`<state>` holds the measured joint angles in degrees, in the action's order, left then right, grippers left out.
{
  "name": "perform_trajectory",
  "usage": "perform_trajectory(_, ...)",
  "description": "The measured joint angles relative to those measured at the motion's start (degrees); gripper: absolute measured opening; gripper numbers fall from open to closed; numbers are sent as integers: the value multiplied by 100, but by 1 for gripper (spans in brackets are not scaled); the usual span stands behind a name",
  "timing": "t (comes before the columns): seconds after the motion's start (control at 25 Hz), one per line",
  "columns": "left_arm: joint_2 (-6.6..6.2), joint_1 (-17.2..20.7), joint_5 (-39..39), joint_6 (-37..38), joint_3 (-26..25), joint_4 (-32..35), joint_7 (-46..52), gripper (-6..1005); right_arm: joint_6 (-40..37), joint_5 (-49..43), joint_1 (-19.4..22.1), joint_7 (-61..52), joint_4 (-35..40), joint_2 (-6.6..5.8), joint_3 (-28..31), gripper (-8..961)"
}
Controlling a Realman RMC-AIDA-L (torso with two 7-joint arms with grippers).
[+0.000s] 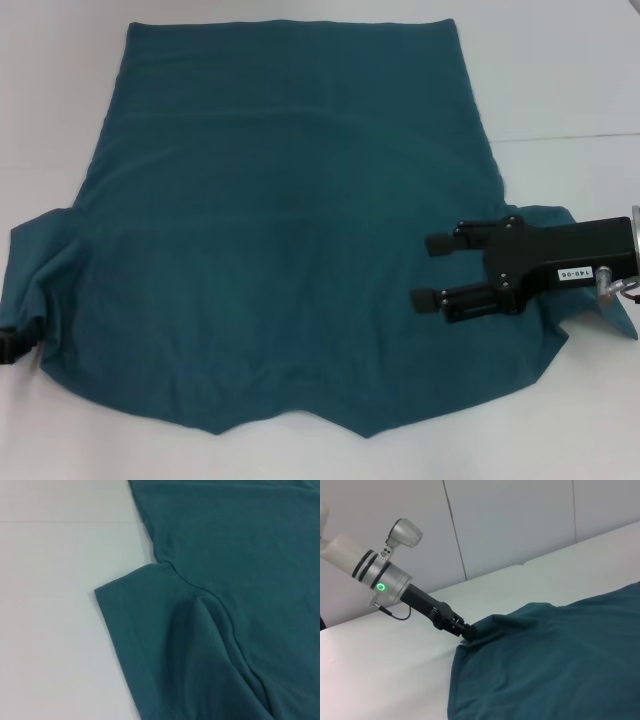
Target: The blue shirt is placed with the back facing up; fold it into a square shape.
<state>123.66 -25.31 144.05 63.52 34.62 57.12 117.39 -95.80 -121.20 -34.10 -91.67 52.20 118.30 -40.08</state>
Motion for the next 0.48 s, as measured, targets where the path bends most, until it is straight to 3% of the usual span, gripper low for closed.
perform_trajectory(0.48,17,-75,-44,-8,80,-87,-43,126,12,0,0,0,0,27,0,914)
